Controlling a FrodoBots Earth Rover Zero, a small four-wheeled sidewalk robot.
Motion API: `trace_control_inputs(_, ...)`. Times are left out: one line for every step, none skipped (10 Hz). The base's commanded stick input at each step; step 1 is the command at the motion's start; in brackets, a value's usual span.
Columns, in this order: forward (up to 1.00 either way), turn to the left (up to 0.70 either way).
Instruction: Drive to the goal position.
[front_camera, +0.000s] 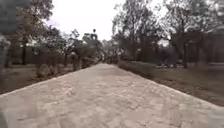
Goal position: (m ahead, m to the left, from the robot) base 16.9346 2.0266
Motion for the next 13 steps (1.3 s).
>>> trace_control_inputs(0.7, 0.0)
trace_control_inputs(0.7, 0.0)
trace_control_inputs(0.7, 0.0)
trace_control_inputs(0.7, 0.0)
trace_control_inputs(0.7, 0.0)
trace_control_inputs(0.7, 0.0)
trace_control_inputs(0.7, 0.0)
trace_control_inputs(0.7, 0.0)
trace_control_inputs(0.7, 0.0)
trace_control_inputs(0.7, 0.01)
trace_control_inputs(0.7, 0.02)
trace_control_inputs(0.7, 0.35)
trace_control_inputs(0.7, 0.35)
